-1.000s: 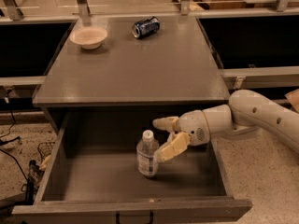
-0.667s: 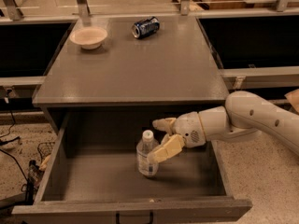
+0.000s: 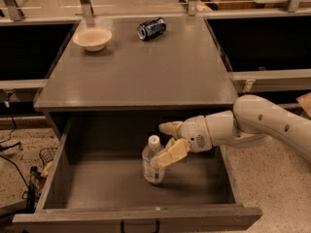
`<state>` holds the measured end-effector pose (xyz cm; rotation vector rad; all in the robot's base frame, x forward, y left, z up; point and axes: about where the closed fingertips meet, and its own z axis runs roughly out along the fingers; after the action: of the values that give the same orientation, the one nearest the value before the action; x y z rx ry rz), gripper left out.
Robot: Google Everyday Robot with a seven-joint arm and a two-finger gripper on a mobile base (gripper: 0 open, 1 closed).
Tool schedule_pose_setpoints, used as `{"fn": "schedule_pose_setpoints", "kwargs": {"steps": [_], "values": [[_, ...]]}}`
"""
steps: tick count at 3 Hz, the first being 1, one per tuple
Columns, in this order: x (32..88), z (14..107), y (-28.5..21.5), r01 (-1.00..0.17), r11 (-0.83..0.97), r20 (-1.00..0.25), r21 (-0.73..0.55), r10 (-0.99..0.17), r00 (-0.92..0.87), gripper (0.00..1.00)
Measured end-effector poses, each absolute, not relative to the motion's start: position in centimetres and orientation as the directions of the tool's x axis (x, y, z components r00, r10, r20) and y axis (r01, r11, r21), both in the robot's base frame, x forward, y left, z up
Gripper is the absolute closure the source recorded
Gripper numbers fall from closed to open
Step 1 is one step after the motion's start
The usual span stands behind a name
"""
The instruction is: Pick blue plastic bottle from top drawer and place on counter
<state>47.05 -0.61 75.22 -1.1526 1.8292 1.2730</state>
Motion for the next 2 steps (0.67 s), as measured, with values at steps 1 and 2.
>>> {"fn": "schedule_pose_setpoints", "kwargs": {"steps": [1,2], "values": [[47.07,75.04,-0.35,-0.900,0.139,-0.852,0.414,-0.287,-0.437,0.00],[46.51,74.84,0.38,-0.903,0.108,-0.864,0.417,-0.262,-0.430,0.00]]}}
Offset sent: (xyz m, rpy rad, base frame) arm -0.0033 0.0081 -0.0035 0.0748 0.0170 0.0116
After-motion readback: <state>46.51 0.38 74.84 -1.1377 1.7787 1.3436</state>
